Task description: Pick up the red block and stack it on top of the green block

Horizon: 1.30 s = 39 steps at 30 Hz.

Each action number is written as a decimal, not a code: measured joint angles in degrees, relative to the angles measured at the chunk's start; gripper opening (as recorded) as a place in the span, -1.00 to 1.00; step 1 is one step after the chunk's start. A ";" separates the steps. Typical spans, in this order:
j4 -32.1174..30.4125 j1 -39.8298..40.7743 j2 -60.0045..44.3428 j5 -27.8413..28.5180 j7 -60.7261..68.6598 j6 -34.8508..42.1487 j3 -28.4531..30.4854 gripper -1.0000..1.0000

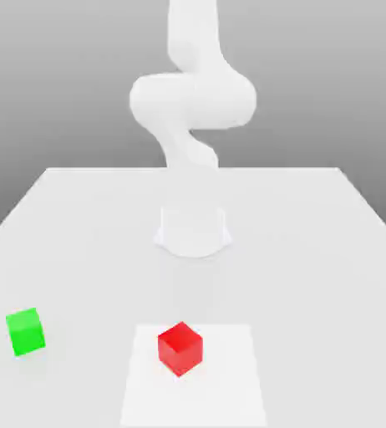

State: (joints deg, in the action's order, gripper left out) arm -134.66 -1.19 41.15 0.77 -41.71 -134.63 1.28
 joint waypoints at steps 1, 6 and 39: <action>-1.35 -0.54 -2.29 0.33 2.02 -1.38 0.63 0.00; -7.76 -2.67 -13.24 1.26 12.10 -7.95 3.56 0.00; -24.17 -2.08 -43.90 -1.78 42.17 -26.85 4.81 -1.00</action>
State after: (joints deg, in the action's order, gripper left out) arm -158.83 -3.27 -2.75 -1.01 0.47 -161.48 6.08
